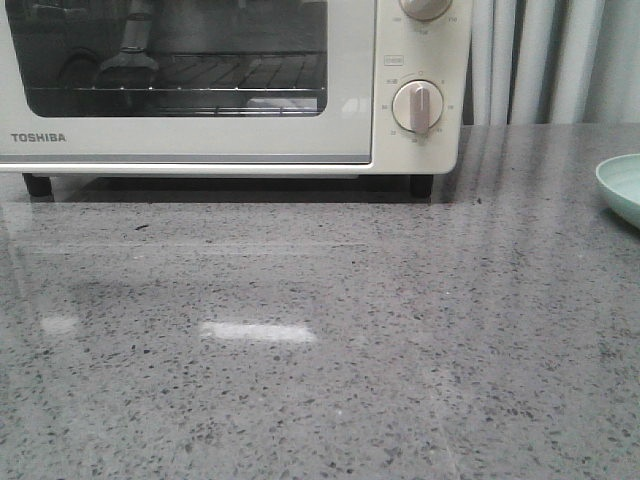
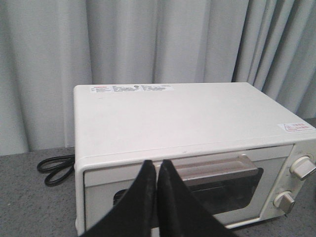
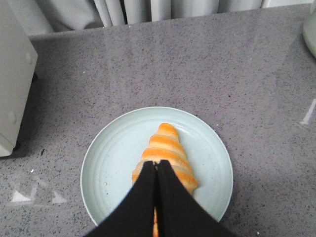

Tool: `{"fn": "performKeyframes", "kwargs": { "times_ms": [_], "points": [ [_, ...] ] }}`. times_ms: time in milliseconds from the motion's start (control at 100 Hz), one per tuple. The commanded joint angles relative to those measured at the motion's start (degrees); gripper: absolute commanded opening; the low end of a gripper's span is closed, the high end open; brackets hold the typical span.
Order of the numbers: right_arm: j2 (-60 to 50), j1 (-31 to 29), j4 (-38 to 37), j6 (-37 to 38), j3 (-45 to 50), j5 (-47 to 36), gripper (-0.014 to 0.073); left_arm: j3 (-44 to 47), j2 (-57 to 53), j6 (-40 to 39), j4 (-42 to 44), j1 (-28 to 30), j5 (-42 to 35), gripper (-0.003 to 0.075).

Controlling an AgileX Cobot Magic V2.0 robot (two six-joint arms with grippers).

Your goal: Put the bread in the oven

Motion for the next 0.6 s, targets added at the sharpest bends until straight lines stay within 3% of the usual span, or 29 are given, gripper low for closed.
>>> {"fn": "performKeyframes", "kwargs": {
  "times_ms": [0, 300, 590],
  "points": [
    [0.81, -0.1, 0.22, -1.3, -3.43, -1.79, -0.0069, -4.55, 3.82, 2.28, -4.41, -0.48, -1.82, -0.0021],
    [1.02, -0.05, 0.33, -1.3, -4.9, -0.64, -0.0069, -9.62, 15.93, 20.98, -24.14, -0.48, 2.93, -0.0021],
    [1.02, -0.05, 0.59, -1.3, -5.14, -0.52, -0.0069, -10.81, 22.75, 25.84, -24.54, -3.78, 2.93, -0.0021]
  ]
}}
